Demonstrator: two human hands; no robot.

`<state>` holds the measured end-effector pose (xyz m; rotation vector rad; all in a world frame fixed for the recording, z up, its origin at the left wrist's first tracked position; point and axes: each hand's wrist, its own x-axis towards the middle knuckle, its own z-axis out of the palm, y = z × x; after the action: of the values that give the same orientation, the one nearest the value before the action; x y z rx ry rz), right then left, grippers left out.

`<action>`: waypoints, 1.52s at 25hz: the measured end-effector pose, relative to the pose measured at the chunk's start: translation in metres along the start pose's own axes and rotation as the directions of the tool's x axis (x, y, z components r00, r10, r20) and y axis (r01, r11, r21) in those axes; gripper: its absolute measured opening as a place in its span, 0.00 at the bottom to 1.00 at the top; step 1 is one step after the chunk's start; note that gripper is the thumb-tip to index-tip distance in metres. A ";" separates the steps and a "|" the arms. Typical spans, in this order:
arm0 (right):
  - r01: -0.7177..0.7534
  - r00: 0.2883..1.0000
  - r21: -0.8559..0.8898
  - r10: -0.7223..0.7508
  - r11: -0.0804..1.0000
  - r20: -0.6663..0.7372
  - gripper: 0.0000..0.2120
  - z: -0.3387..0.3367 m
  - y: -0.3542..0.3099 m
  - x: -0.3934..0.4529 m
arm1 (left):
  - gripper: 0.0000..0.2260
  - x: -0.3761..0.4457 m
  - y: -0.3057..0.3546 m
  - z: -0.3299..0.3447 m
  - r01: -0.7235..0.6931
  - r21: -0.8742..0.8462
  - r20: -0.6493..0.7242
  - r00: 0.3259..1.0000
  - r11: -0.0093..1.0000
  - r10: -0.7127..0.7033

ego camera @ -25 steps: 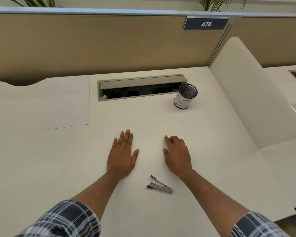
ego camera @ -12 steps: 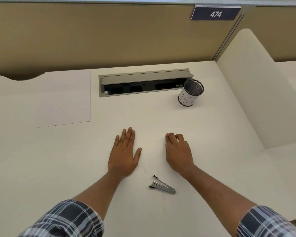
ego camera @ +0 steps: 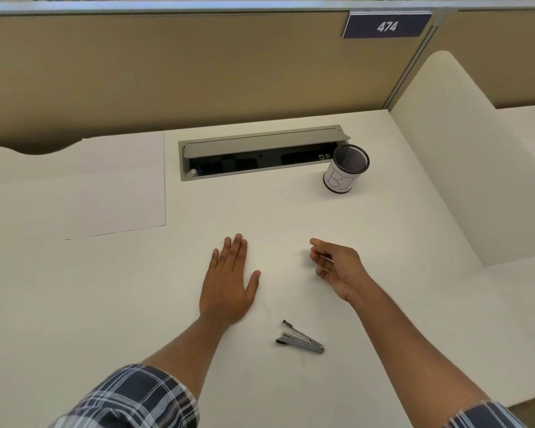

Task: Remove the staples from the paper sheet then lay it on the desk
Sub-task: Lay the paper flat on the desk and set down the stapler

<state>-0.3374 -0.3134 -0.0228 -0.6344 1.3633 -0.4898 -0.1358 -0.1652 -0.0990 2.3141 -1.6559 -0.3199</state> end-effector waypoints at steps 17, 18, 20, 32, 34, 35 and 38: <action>-0.002 0.993 0.140 -0.015 0.990 0.117 0.10 0.001 0.001 -0.004 | 0.32 0.002 0.000 0.002 -0.022 0.050 0.028 0.999 0.998 0.021; 0.002 0.992 0.141 -0.019 0.990 0.122 0.09 0.002 -0.001 -0.005 | 0.32 0.005 -0.002 0.001 -0.046 0.068 0.044 0.998 0.997 0.043; 0.014 0.992 0.151 -0.033 0.988 0.125 0.09 0.003 -0.007 -0.007 | 0.33 0.017 -0.008 -0.003 -0.097 0.091 0.086 0.992 0.991 0.089; 0.150 0.986 0.239 -0.162 0.959 0.034 0.08 0.000 -0.084 0.020 | 0.33 0.085 0.025 0.010 -0.064 0.080 0.108 0.993 0.995 0.055; 0.194 0.981 0.243 -0.195 0.951 -0.017 0.06 -0.003 -0.106 0.030 | 0.33 0.093 0.030 0.011 -0.056 0.073 0.100 0.994 0.996 0.048; 0.216 0.976 0.247 -0.212 0.944 -0.046 0.05 -0.005 -0.118 0.036 | 0.33 0.096 0.031 0.012 -0.054 0.073 0.094 0.994 0.996 0.047; 0.291 0.955 0.230 -0.268 0.929 -0.129 0.04 -0.012 -0.151 0.055 | 0.33 0.099 0.031 0.014 -0.050 0.070 0.065 0.997 0.996 0.045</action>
<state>-0.3350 -0.4627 0.0371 -0.6079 1.2798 -0.9167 -0.1360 -0.2702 -0.1033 2.3346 -1.7776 -0.3322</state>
